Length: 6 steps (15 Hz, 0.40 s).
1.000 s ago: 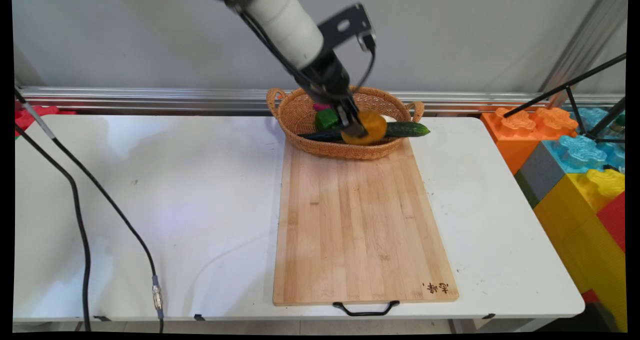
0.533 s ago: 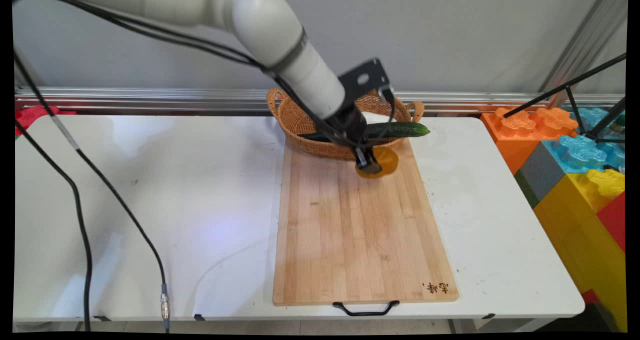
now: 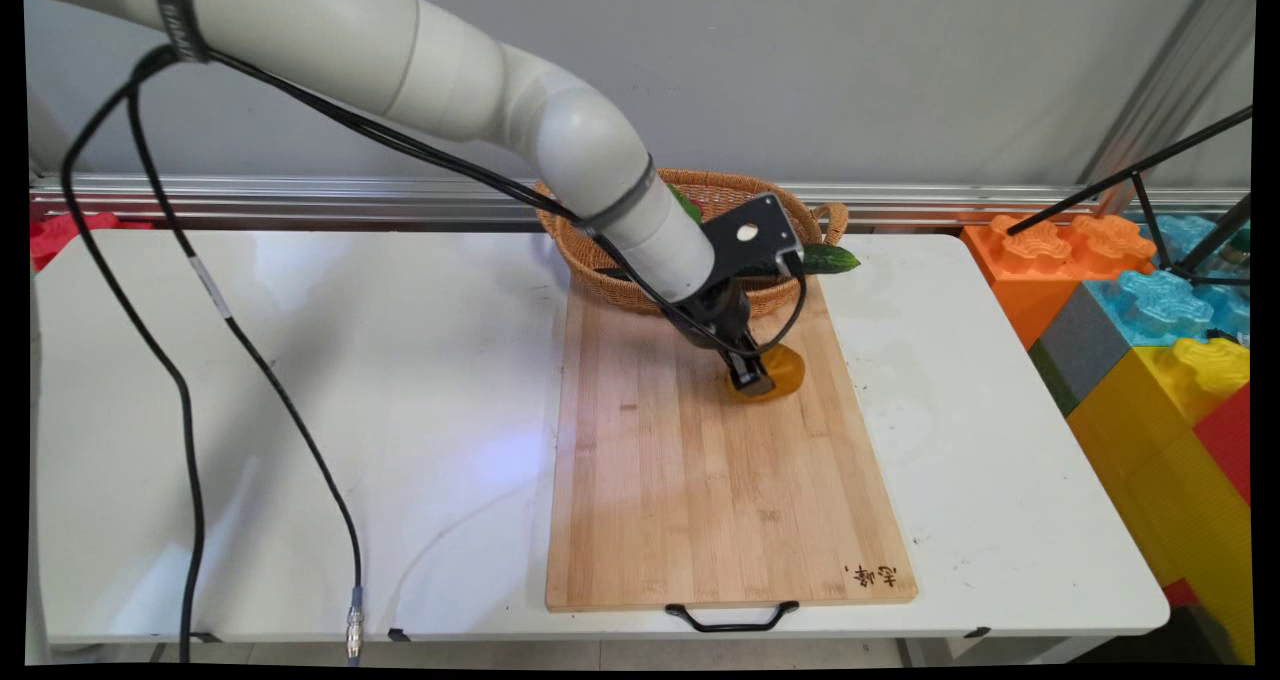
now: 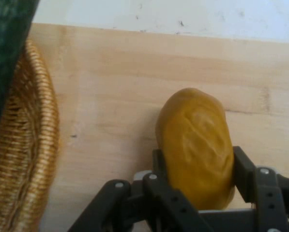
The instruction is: Place the picked object on the cutting board
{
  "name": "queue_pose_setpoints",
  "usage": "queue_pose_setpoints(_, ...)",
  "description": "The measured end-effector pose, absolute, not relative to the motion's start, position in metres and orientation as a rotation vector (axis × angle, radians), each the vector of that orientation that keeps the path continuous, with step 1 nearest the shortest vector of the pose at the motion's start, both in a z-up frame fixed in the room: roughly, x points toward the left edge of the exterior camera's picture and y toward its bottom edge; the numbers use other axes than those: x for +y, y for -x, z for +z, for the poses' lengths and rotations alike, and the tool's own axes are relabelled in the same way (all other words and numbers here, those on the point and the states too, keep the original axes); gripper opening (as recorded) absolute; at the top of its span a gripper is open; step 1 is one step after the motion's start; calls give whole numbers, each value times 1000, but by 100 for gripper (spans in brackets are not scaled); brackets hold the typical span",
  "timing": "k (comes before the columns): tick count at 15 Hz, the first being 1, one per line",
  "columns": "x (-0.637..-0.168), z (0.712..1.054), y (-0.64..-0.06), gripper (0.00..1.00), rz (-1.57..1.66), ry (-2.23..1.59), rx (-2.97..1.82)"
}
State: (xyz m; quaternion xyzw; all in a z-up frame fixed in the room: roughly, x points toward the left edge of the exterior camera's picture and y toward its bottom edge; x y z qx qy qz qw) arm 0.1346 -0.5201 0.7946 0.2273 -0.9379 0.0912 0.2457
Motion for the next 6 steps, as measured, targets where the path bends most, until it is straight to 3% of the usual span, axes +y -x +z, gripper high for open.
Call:
queue_pose_setpoints(2,-521,790,-130,0,244,-610,-2561)
queue_pose_setpoints(3,-521,789,-128,100,243,-604,-2561)
queue_pose_setpoints(6,-520,793,-123,100,240,-589,-2561)
